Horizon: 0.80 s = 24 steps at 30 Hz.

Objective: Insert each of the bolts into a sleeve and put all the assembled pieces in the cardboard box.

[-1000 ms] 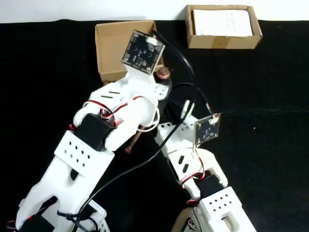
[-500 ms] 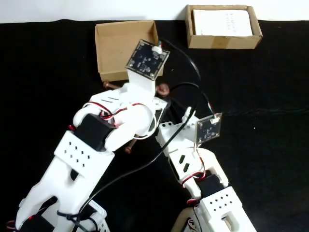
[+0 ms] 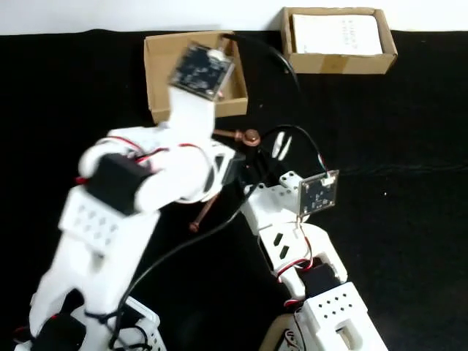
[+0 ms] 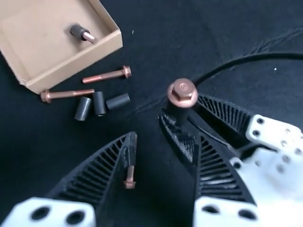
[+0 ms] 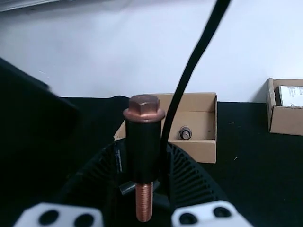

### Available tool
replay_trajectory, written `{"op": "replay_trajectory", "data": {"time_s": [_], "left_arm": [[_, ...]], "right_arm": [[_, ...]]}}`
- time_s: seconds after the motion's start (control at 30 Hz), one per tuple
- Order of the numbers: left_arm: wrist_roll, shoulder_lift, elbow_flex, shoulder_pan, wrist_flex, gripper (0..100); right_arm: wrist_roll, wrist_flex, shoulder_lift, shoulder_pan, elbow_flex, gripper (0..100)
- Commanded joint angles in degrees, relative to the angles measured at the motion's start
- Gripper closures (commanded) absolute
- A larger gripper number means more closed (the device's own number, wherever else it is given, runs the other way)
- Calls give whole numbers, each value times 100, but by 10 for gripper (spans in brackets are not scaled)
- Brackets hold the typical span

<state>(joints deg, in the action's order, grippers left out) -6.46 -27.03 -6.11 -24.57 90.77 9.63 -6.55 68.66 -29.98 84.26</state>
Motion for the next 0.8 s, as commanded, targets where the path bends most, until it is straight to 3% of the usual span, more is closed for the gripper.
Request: {"op": "replay_trajectory", "data": {"time_s": [0.0,0.13,0.33,0.5,0.77], "left_arm": [[-9,4,-963,66,510,796],[-9,4,-1956,374,888,800],[18,-110,-2316,1684,941,801],[387,-848,-1552,2325,932,801],[941,-2589,954,3415,624,801]], "right_arm": [[9,-66,101,84,-338,991],[9,92,75,330,-954,991],[9,690,-1086,655,-2527,991],[9,497,-2756,646,-3811,991],[0,-84,-6026,637,-5965,991]]}}
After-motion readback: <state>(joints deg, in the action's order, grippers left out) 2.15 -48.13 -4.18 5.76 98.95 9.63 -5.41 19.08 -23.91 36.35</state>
